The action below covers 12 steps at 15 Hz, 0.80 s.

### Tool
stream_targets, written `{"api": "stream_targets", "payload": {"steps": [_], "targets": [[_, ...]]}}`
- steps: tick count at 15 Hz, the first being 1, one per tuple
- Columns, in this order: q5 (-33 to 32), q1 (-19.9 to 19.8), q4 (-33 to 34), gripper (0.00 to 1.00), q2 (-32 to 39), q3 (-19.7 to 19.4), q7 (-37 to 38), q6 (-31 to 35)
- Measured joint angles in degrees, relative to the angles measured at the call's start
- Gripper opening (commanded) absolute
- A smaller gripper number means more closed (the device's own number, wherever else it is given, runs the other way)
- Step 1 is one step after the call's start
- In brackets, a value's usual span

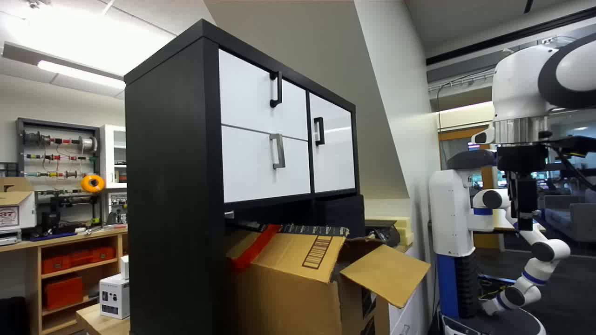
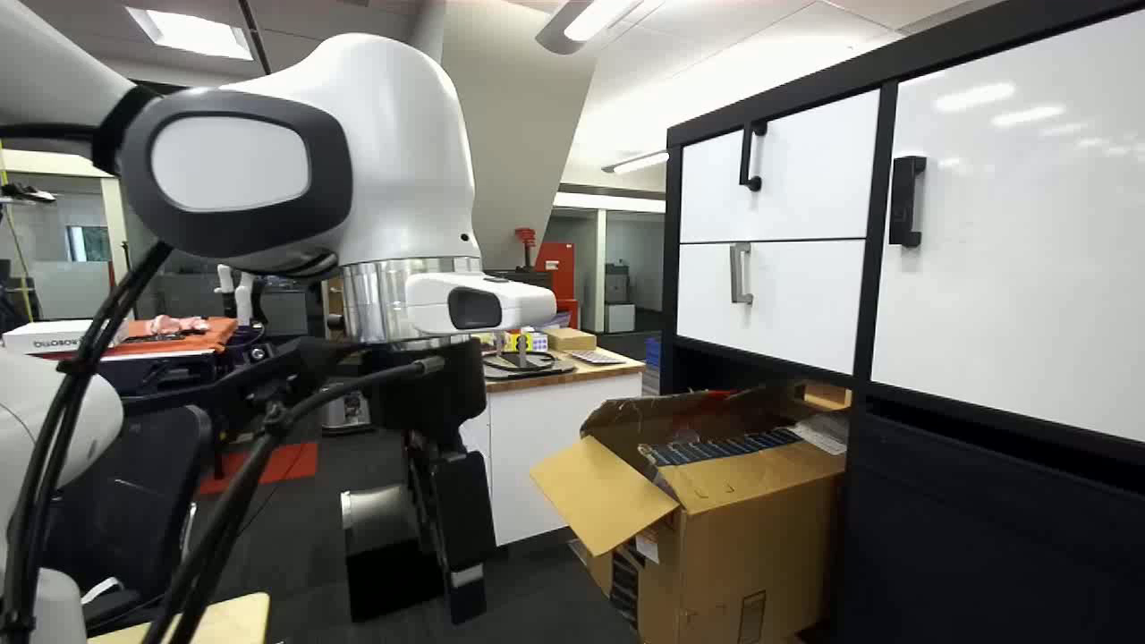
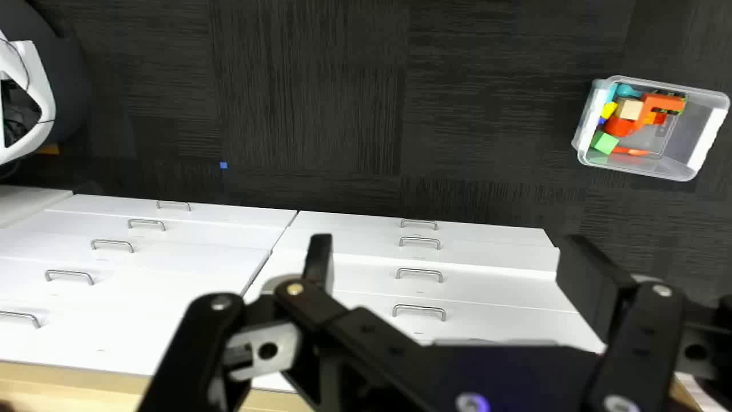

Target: Push the box into the shelf

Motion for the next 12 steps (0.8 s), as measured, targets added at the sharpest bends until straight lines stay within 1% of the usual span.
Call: {"api": "stream_targets", "payload": {"steps": [12], "targets": [[0.0,0.3,0.0,1.00,0.1,0.5,0.0,0.0]]}}
